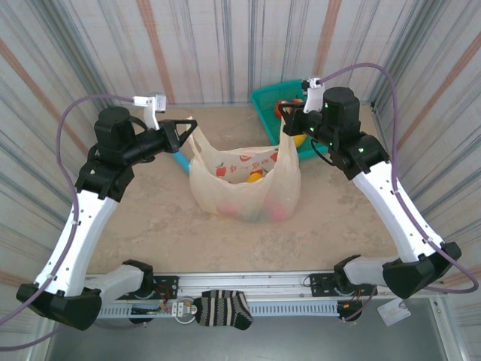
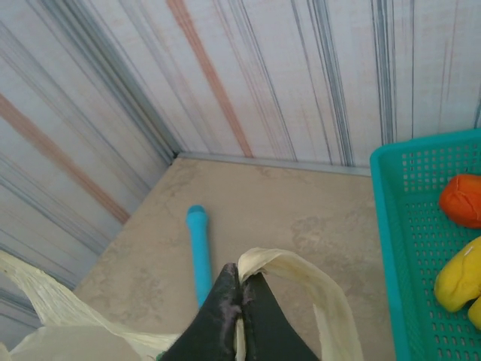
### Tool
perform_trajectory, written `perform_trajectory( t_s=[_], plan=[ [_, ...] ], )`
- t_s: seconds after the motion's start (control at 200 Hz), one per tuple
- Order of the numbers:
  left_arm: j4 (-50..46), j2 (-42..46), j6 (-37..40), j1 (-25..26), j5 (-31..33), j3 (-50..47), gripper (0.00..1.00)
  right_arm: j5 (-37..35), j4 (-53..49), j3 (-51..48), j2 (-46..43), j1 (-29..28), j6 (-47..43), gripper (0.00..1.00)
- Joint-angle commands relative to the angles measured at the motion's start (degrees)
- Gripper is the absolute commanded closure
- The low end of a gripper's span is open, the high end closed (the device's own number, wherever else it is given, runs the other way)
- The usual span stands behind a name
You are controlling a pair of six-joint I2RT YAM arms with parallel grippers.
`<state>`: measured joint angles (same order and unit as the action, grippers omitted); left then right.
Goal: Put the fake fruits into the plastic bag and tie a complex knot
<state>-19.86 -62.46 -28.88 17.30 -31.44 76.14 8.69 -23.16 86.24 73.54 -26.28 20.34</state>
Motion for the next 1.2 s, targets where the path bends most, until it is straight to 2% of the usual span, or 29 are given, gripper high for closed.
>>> perform_trajectory(
  t_s=[0.0, 0.205, 0.276, 0.336, 0.466, 0.551, 0.766, 1.012, 1.192],
  plan=[
    [4.9, 0.9, -2.5, -0.4, -2.3, -1.2, 1.00, 1.8, 0.4, 0.0, -1.3, 0.4, -0.8, 0.72],
    [7.9, 1.0, -3.3, -0.3, -4.3, -2.8, 1.00, 5.3, -0.1, 0.1, -2.7, 0.4, -3.8, 0.53],
    [8.9, 0.5, -3.5, 0.1, -5.3, -3.1, 1.00, 4.7, -1.8, 0.9, -2.6, 0.4, -4.2, 0.50],
    [10.4, 0.2, -2.7, 1.4, -6.5, -3.6, 0.99, 4.8, -2.2, 0.9, -3.0, 0.3, -4.3, 0.50],
    [12.7, -0.2, -0.4, 5.3, -6.7, -5.1, 0.85, 5.1, -3.2, 0.5, -3.0, 0.4, -4.0, 0.51],
    [14.5, 0.1, -0.1, 6.0, -6.8, -6.7, 0.77, 4.9, -3.3, -0.2, -3.1, 0.4, -3.7, 0.52],
    [17.0, 2.7, 6.2, 8.7, -6.4, -11.6, 0.72, 4.2, -3.0, -1.3, -3.7, 1.1, -4.0, 0.55],
    [22.8, 7.9, 12.2, 11.4, -3.9, -18.3, 0.74, 5.4, -3.7, -0.6, -2.6, 2.8, -3.6, 0.61],
    [23.8, 8.5, 13.8, 12.1, -2.3, -19.3, 0.95, 7.2, -5.1, 0.7, -2.9, 2.7, -2.8, 0.60]
  ],
)
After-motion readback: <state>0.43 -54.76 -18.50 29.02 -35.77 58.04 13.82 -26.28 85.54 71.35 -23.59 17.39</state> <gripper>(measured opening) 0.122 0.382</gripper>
